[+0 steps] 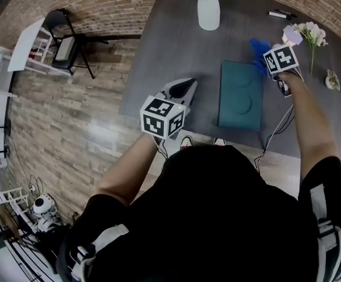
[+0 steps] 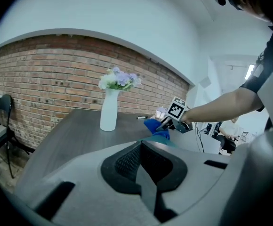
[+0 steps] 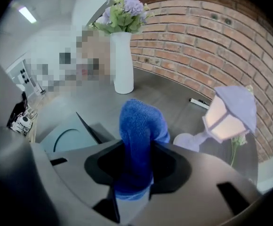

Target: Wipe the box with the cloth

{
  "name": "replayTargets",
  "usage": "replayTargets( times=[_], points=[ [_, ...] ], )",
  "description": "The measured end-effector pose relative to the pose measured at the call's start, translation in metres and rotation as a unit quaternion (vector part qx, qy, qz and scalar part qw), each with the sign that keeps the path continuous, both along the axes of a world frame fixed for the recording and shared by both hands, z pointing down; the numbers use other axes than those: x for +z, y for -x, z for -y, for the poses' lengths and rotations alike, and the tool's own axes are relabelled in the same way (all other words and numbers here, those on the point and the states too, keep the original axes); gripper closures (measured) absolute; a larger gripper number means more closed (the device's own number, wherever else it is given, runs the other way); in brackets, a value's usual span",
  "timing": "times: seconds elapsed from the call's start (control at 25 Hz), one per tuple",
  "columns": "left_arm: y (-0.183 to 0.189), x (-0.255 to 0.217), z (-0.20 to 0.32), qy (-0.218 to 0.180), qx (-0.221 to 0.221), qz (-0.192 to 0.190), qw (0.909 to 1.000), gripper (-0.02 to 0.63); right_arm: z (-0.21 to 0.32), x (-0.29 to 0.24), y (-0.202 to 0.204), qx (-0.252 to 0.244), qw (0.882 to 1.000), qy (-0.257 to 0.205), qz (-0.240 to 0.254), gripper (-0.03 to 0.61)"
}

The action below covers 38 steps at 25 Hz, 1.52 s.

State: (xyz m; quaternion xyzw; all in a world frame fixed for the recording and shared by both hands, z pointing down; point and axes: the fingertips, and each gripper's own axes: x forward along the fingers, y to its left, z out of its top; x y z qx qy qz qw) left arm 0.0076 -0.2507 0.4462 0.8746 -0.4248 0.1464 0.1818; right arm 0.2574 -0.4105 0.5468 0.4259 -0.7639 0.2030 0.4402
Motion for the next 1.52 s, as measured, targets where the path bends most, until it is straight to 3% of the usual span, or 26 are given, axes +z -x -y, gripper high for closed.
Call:
replayTargets(
  times=[0.24,0.36,0.72,1.0,1.12,1.24,1.36,1.52],
  points=[
    [-0.016,0.003,-0.005,0.0,0.054,-0.006,0.9985,0.604,-0.042,0.002,-0.033,0.083,0.996,-0.016,0.005,0.43],
    [-0.024,0.001,-0.005,0.001,0.082,-0.014,0.9966,0.604,-0.076,0.009,-0.043,0.113,0.994,0.006,-0.001,0.43],
    [-0.045,0.006,-0.015,0.01,0.163,-0.041,0.9858,0.604,-0.203,0.023,-0.025,0.116,0.991,0.059,0.043,0.43],
    [-0.045,0.012,-0.021,0.025,0.185,-0.064,0.9804,0.604,-0.299,0.021,-0.051,0.095,0.987,0.127,-0.007,0.428],
    [-0.04,0.012,-0.022,0.025,0.176,-0.07,0.9816,0.604,-0.285,0.01,-0.09,0.123,0.984,0.121,-0.041,0.428],
    [-0.029,0.011,-0.019,0.021,0.154,-0.074,0.985,0.604,-0.238,-0.01,-0.111,0.151,0.983,0.085,-0.055,0.428],
    [-0.011,0.005,-0.011,0.015,0.119,-0.076,0.9898,0.604,-0.178,-0.027,-0.096,0.148,0.986,0.047,-0.057,0.428],
    [0.016,0.0,-0.009,0.005,0.078,-0.071,0.9945,0.604,-0.111,-0.033,-0.04,0.099,0.993,0.023,-0.068,0.428]
  ],
)
